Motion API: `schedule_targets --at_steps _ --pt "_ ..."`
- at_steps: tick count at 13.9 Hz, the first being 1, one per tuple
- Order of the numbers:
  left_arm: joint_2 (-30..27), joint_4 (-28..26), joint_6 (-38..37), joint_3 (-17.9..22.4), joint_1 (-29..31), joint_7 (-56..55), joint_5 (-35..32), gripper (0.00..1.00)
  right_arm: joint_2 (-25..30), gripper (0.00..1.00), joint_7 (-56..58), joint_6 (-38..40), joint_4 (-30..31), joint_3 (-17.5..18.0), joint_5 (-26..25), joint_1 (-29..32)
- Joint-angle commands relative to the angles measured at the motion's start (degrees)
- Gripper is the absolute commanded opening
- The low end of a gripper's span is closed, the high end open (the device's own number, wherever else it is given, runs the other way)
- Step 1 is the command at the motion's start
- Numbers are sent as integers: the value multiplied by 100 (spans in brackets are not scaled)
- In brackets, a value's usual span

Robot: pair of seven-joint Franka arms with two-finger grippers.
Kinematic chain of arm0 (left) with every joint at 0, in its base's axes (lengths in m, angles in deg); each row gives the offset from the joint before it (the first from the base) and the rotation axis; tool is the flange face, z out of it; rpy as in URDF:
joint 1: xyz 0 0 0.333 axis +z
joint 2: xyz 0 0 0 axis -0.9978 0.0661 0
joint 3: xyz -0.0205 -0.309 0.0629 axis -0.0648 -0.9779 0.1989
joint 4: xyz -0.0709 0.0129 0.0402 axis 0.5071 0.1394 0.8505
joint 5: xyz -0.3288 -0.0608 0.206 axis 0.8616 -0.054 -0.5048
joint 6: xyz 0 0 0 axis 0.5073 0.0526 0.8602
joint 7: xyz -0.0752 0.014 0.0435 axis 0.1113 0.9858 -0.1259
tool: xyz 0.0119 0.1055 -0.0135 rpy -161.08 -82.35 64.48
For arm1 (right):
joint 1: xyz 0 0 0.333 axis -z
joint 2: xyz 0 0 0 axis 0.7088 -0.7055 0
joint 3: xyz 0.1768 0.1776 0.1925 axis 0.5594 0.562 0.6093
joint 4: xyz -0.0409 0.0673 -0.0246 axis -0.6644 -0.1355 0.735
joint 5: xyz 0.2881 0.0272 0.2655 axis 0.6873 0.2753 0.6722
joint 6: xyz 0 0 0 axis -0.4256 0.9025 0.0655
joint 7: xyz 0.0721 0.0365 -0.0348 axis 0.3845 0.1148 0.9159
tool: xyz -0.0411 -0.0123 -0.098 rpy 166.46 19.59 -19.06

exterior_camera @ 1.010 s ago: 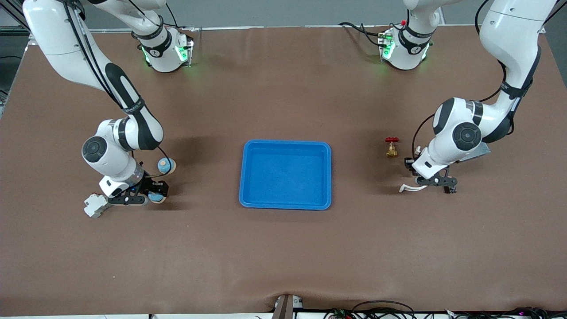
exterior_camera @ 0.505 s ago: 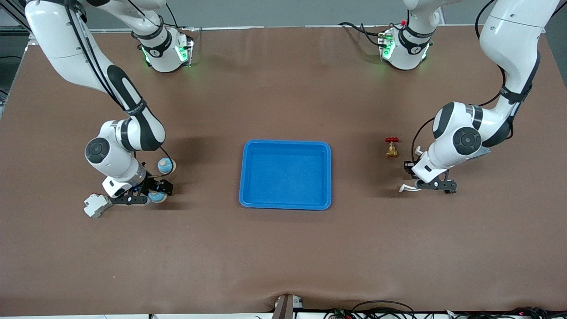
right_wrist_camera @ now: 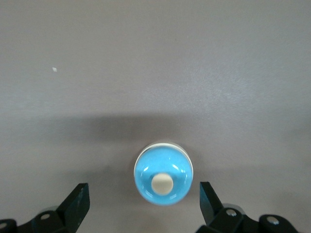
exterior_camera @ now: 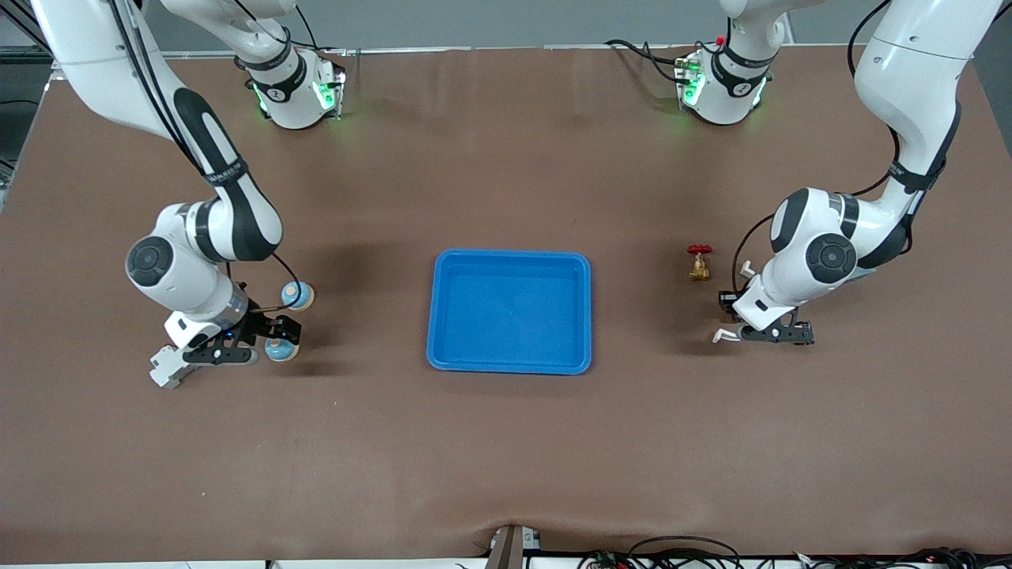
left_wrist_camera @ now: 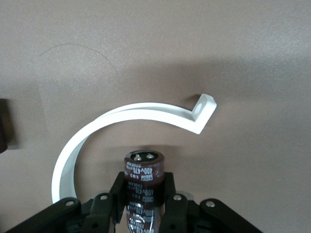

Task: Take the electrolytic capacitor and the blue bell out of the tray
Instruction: 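Place the capacitor by the bracket while the right gripper places the bell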

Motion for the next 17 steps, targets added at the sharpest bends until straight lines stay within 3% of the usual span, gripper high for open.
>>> schedule_targets --at_steps 1,2,3,6,7,9,14,17 --pt "64 66 24 -11 5 -14 -159 0 511 100 74 911 -153 101 55 89" --pt "91 66 33 -2 5 -14 -167 0 608 100 65 1368 -337 92 46 89" --pt "100 66 24 -2 5 -6 -167 13 696 100 100 1764 -513 66 37 124" --pt "108 66 24 -2 5 3 -167 74 1065 100 135 2039 -567 48 -24 221" --pt "100 66 24 -2 5 3 -167 100 1179 100 266 2118 -585 48 -24 265" --pt "91 66 7 -11 22 -6 -167 100 1259 100 320 2346 -812 48 -24 317" --pt "-216 75 -203 -20 154 47 -159 100 1426 100 337 4111 -1770 48 -24 607" --pt "-479 110 -634 -81 452 231 -150 100 1716 100 337 4211 -1798 39 -33 678"
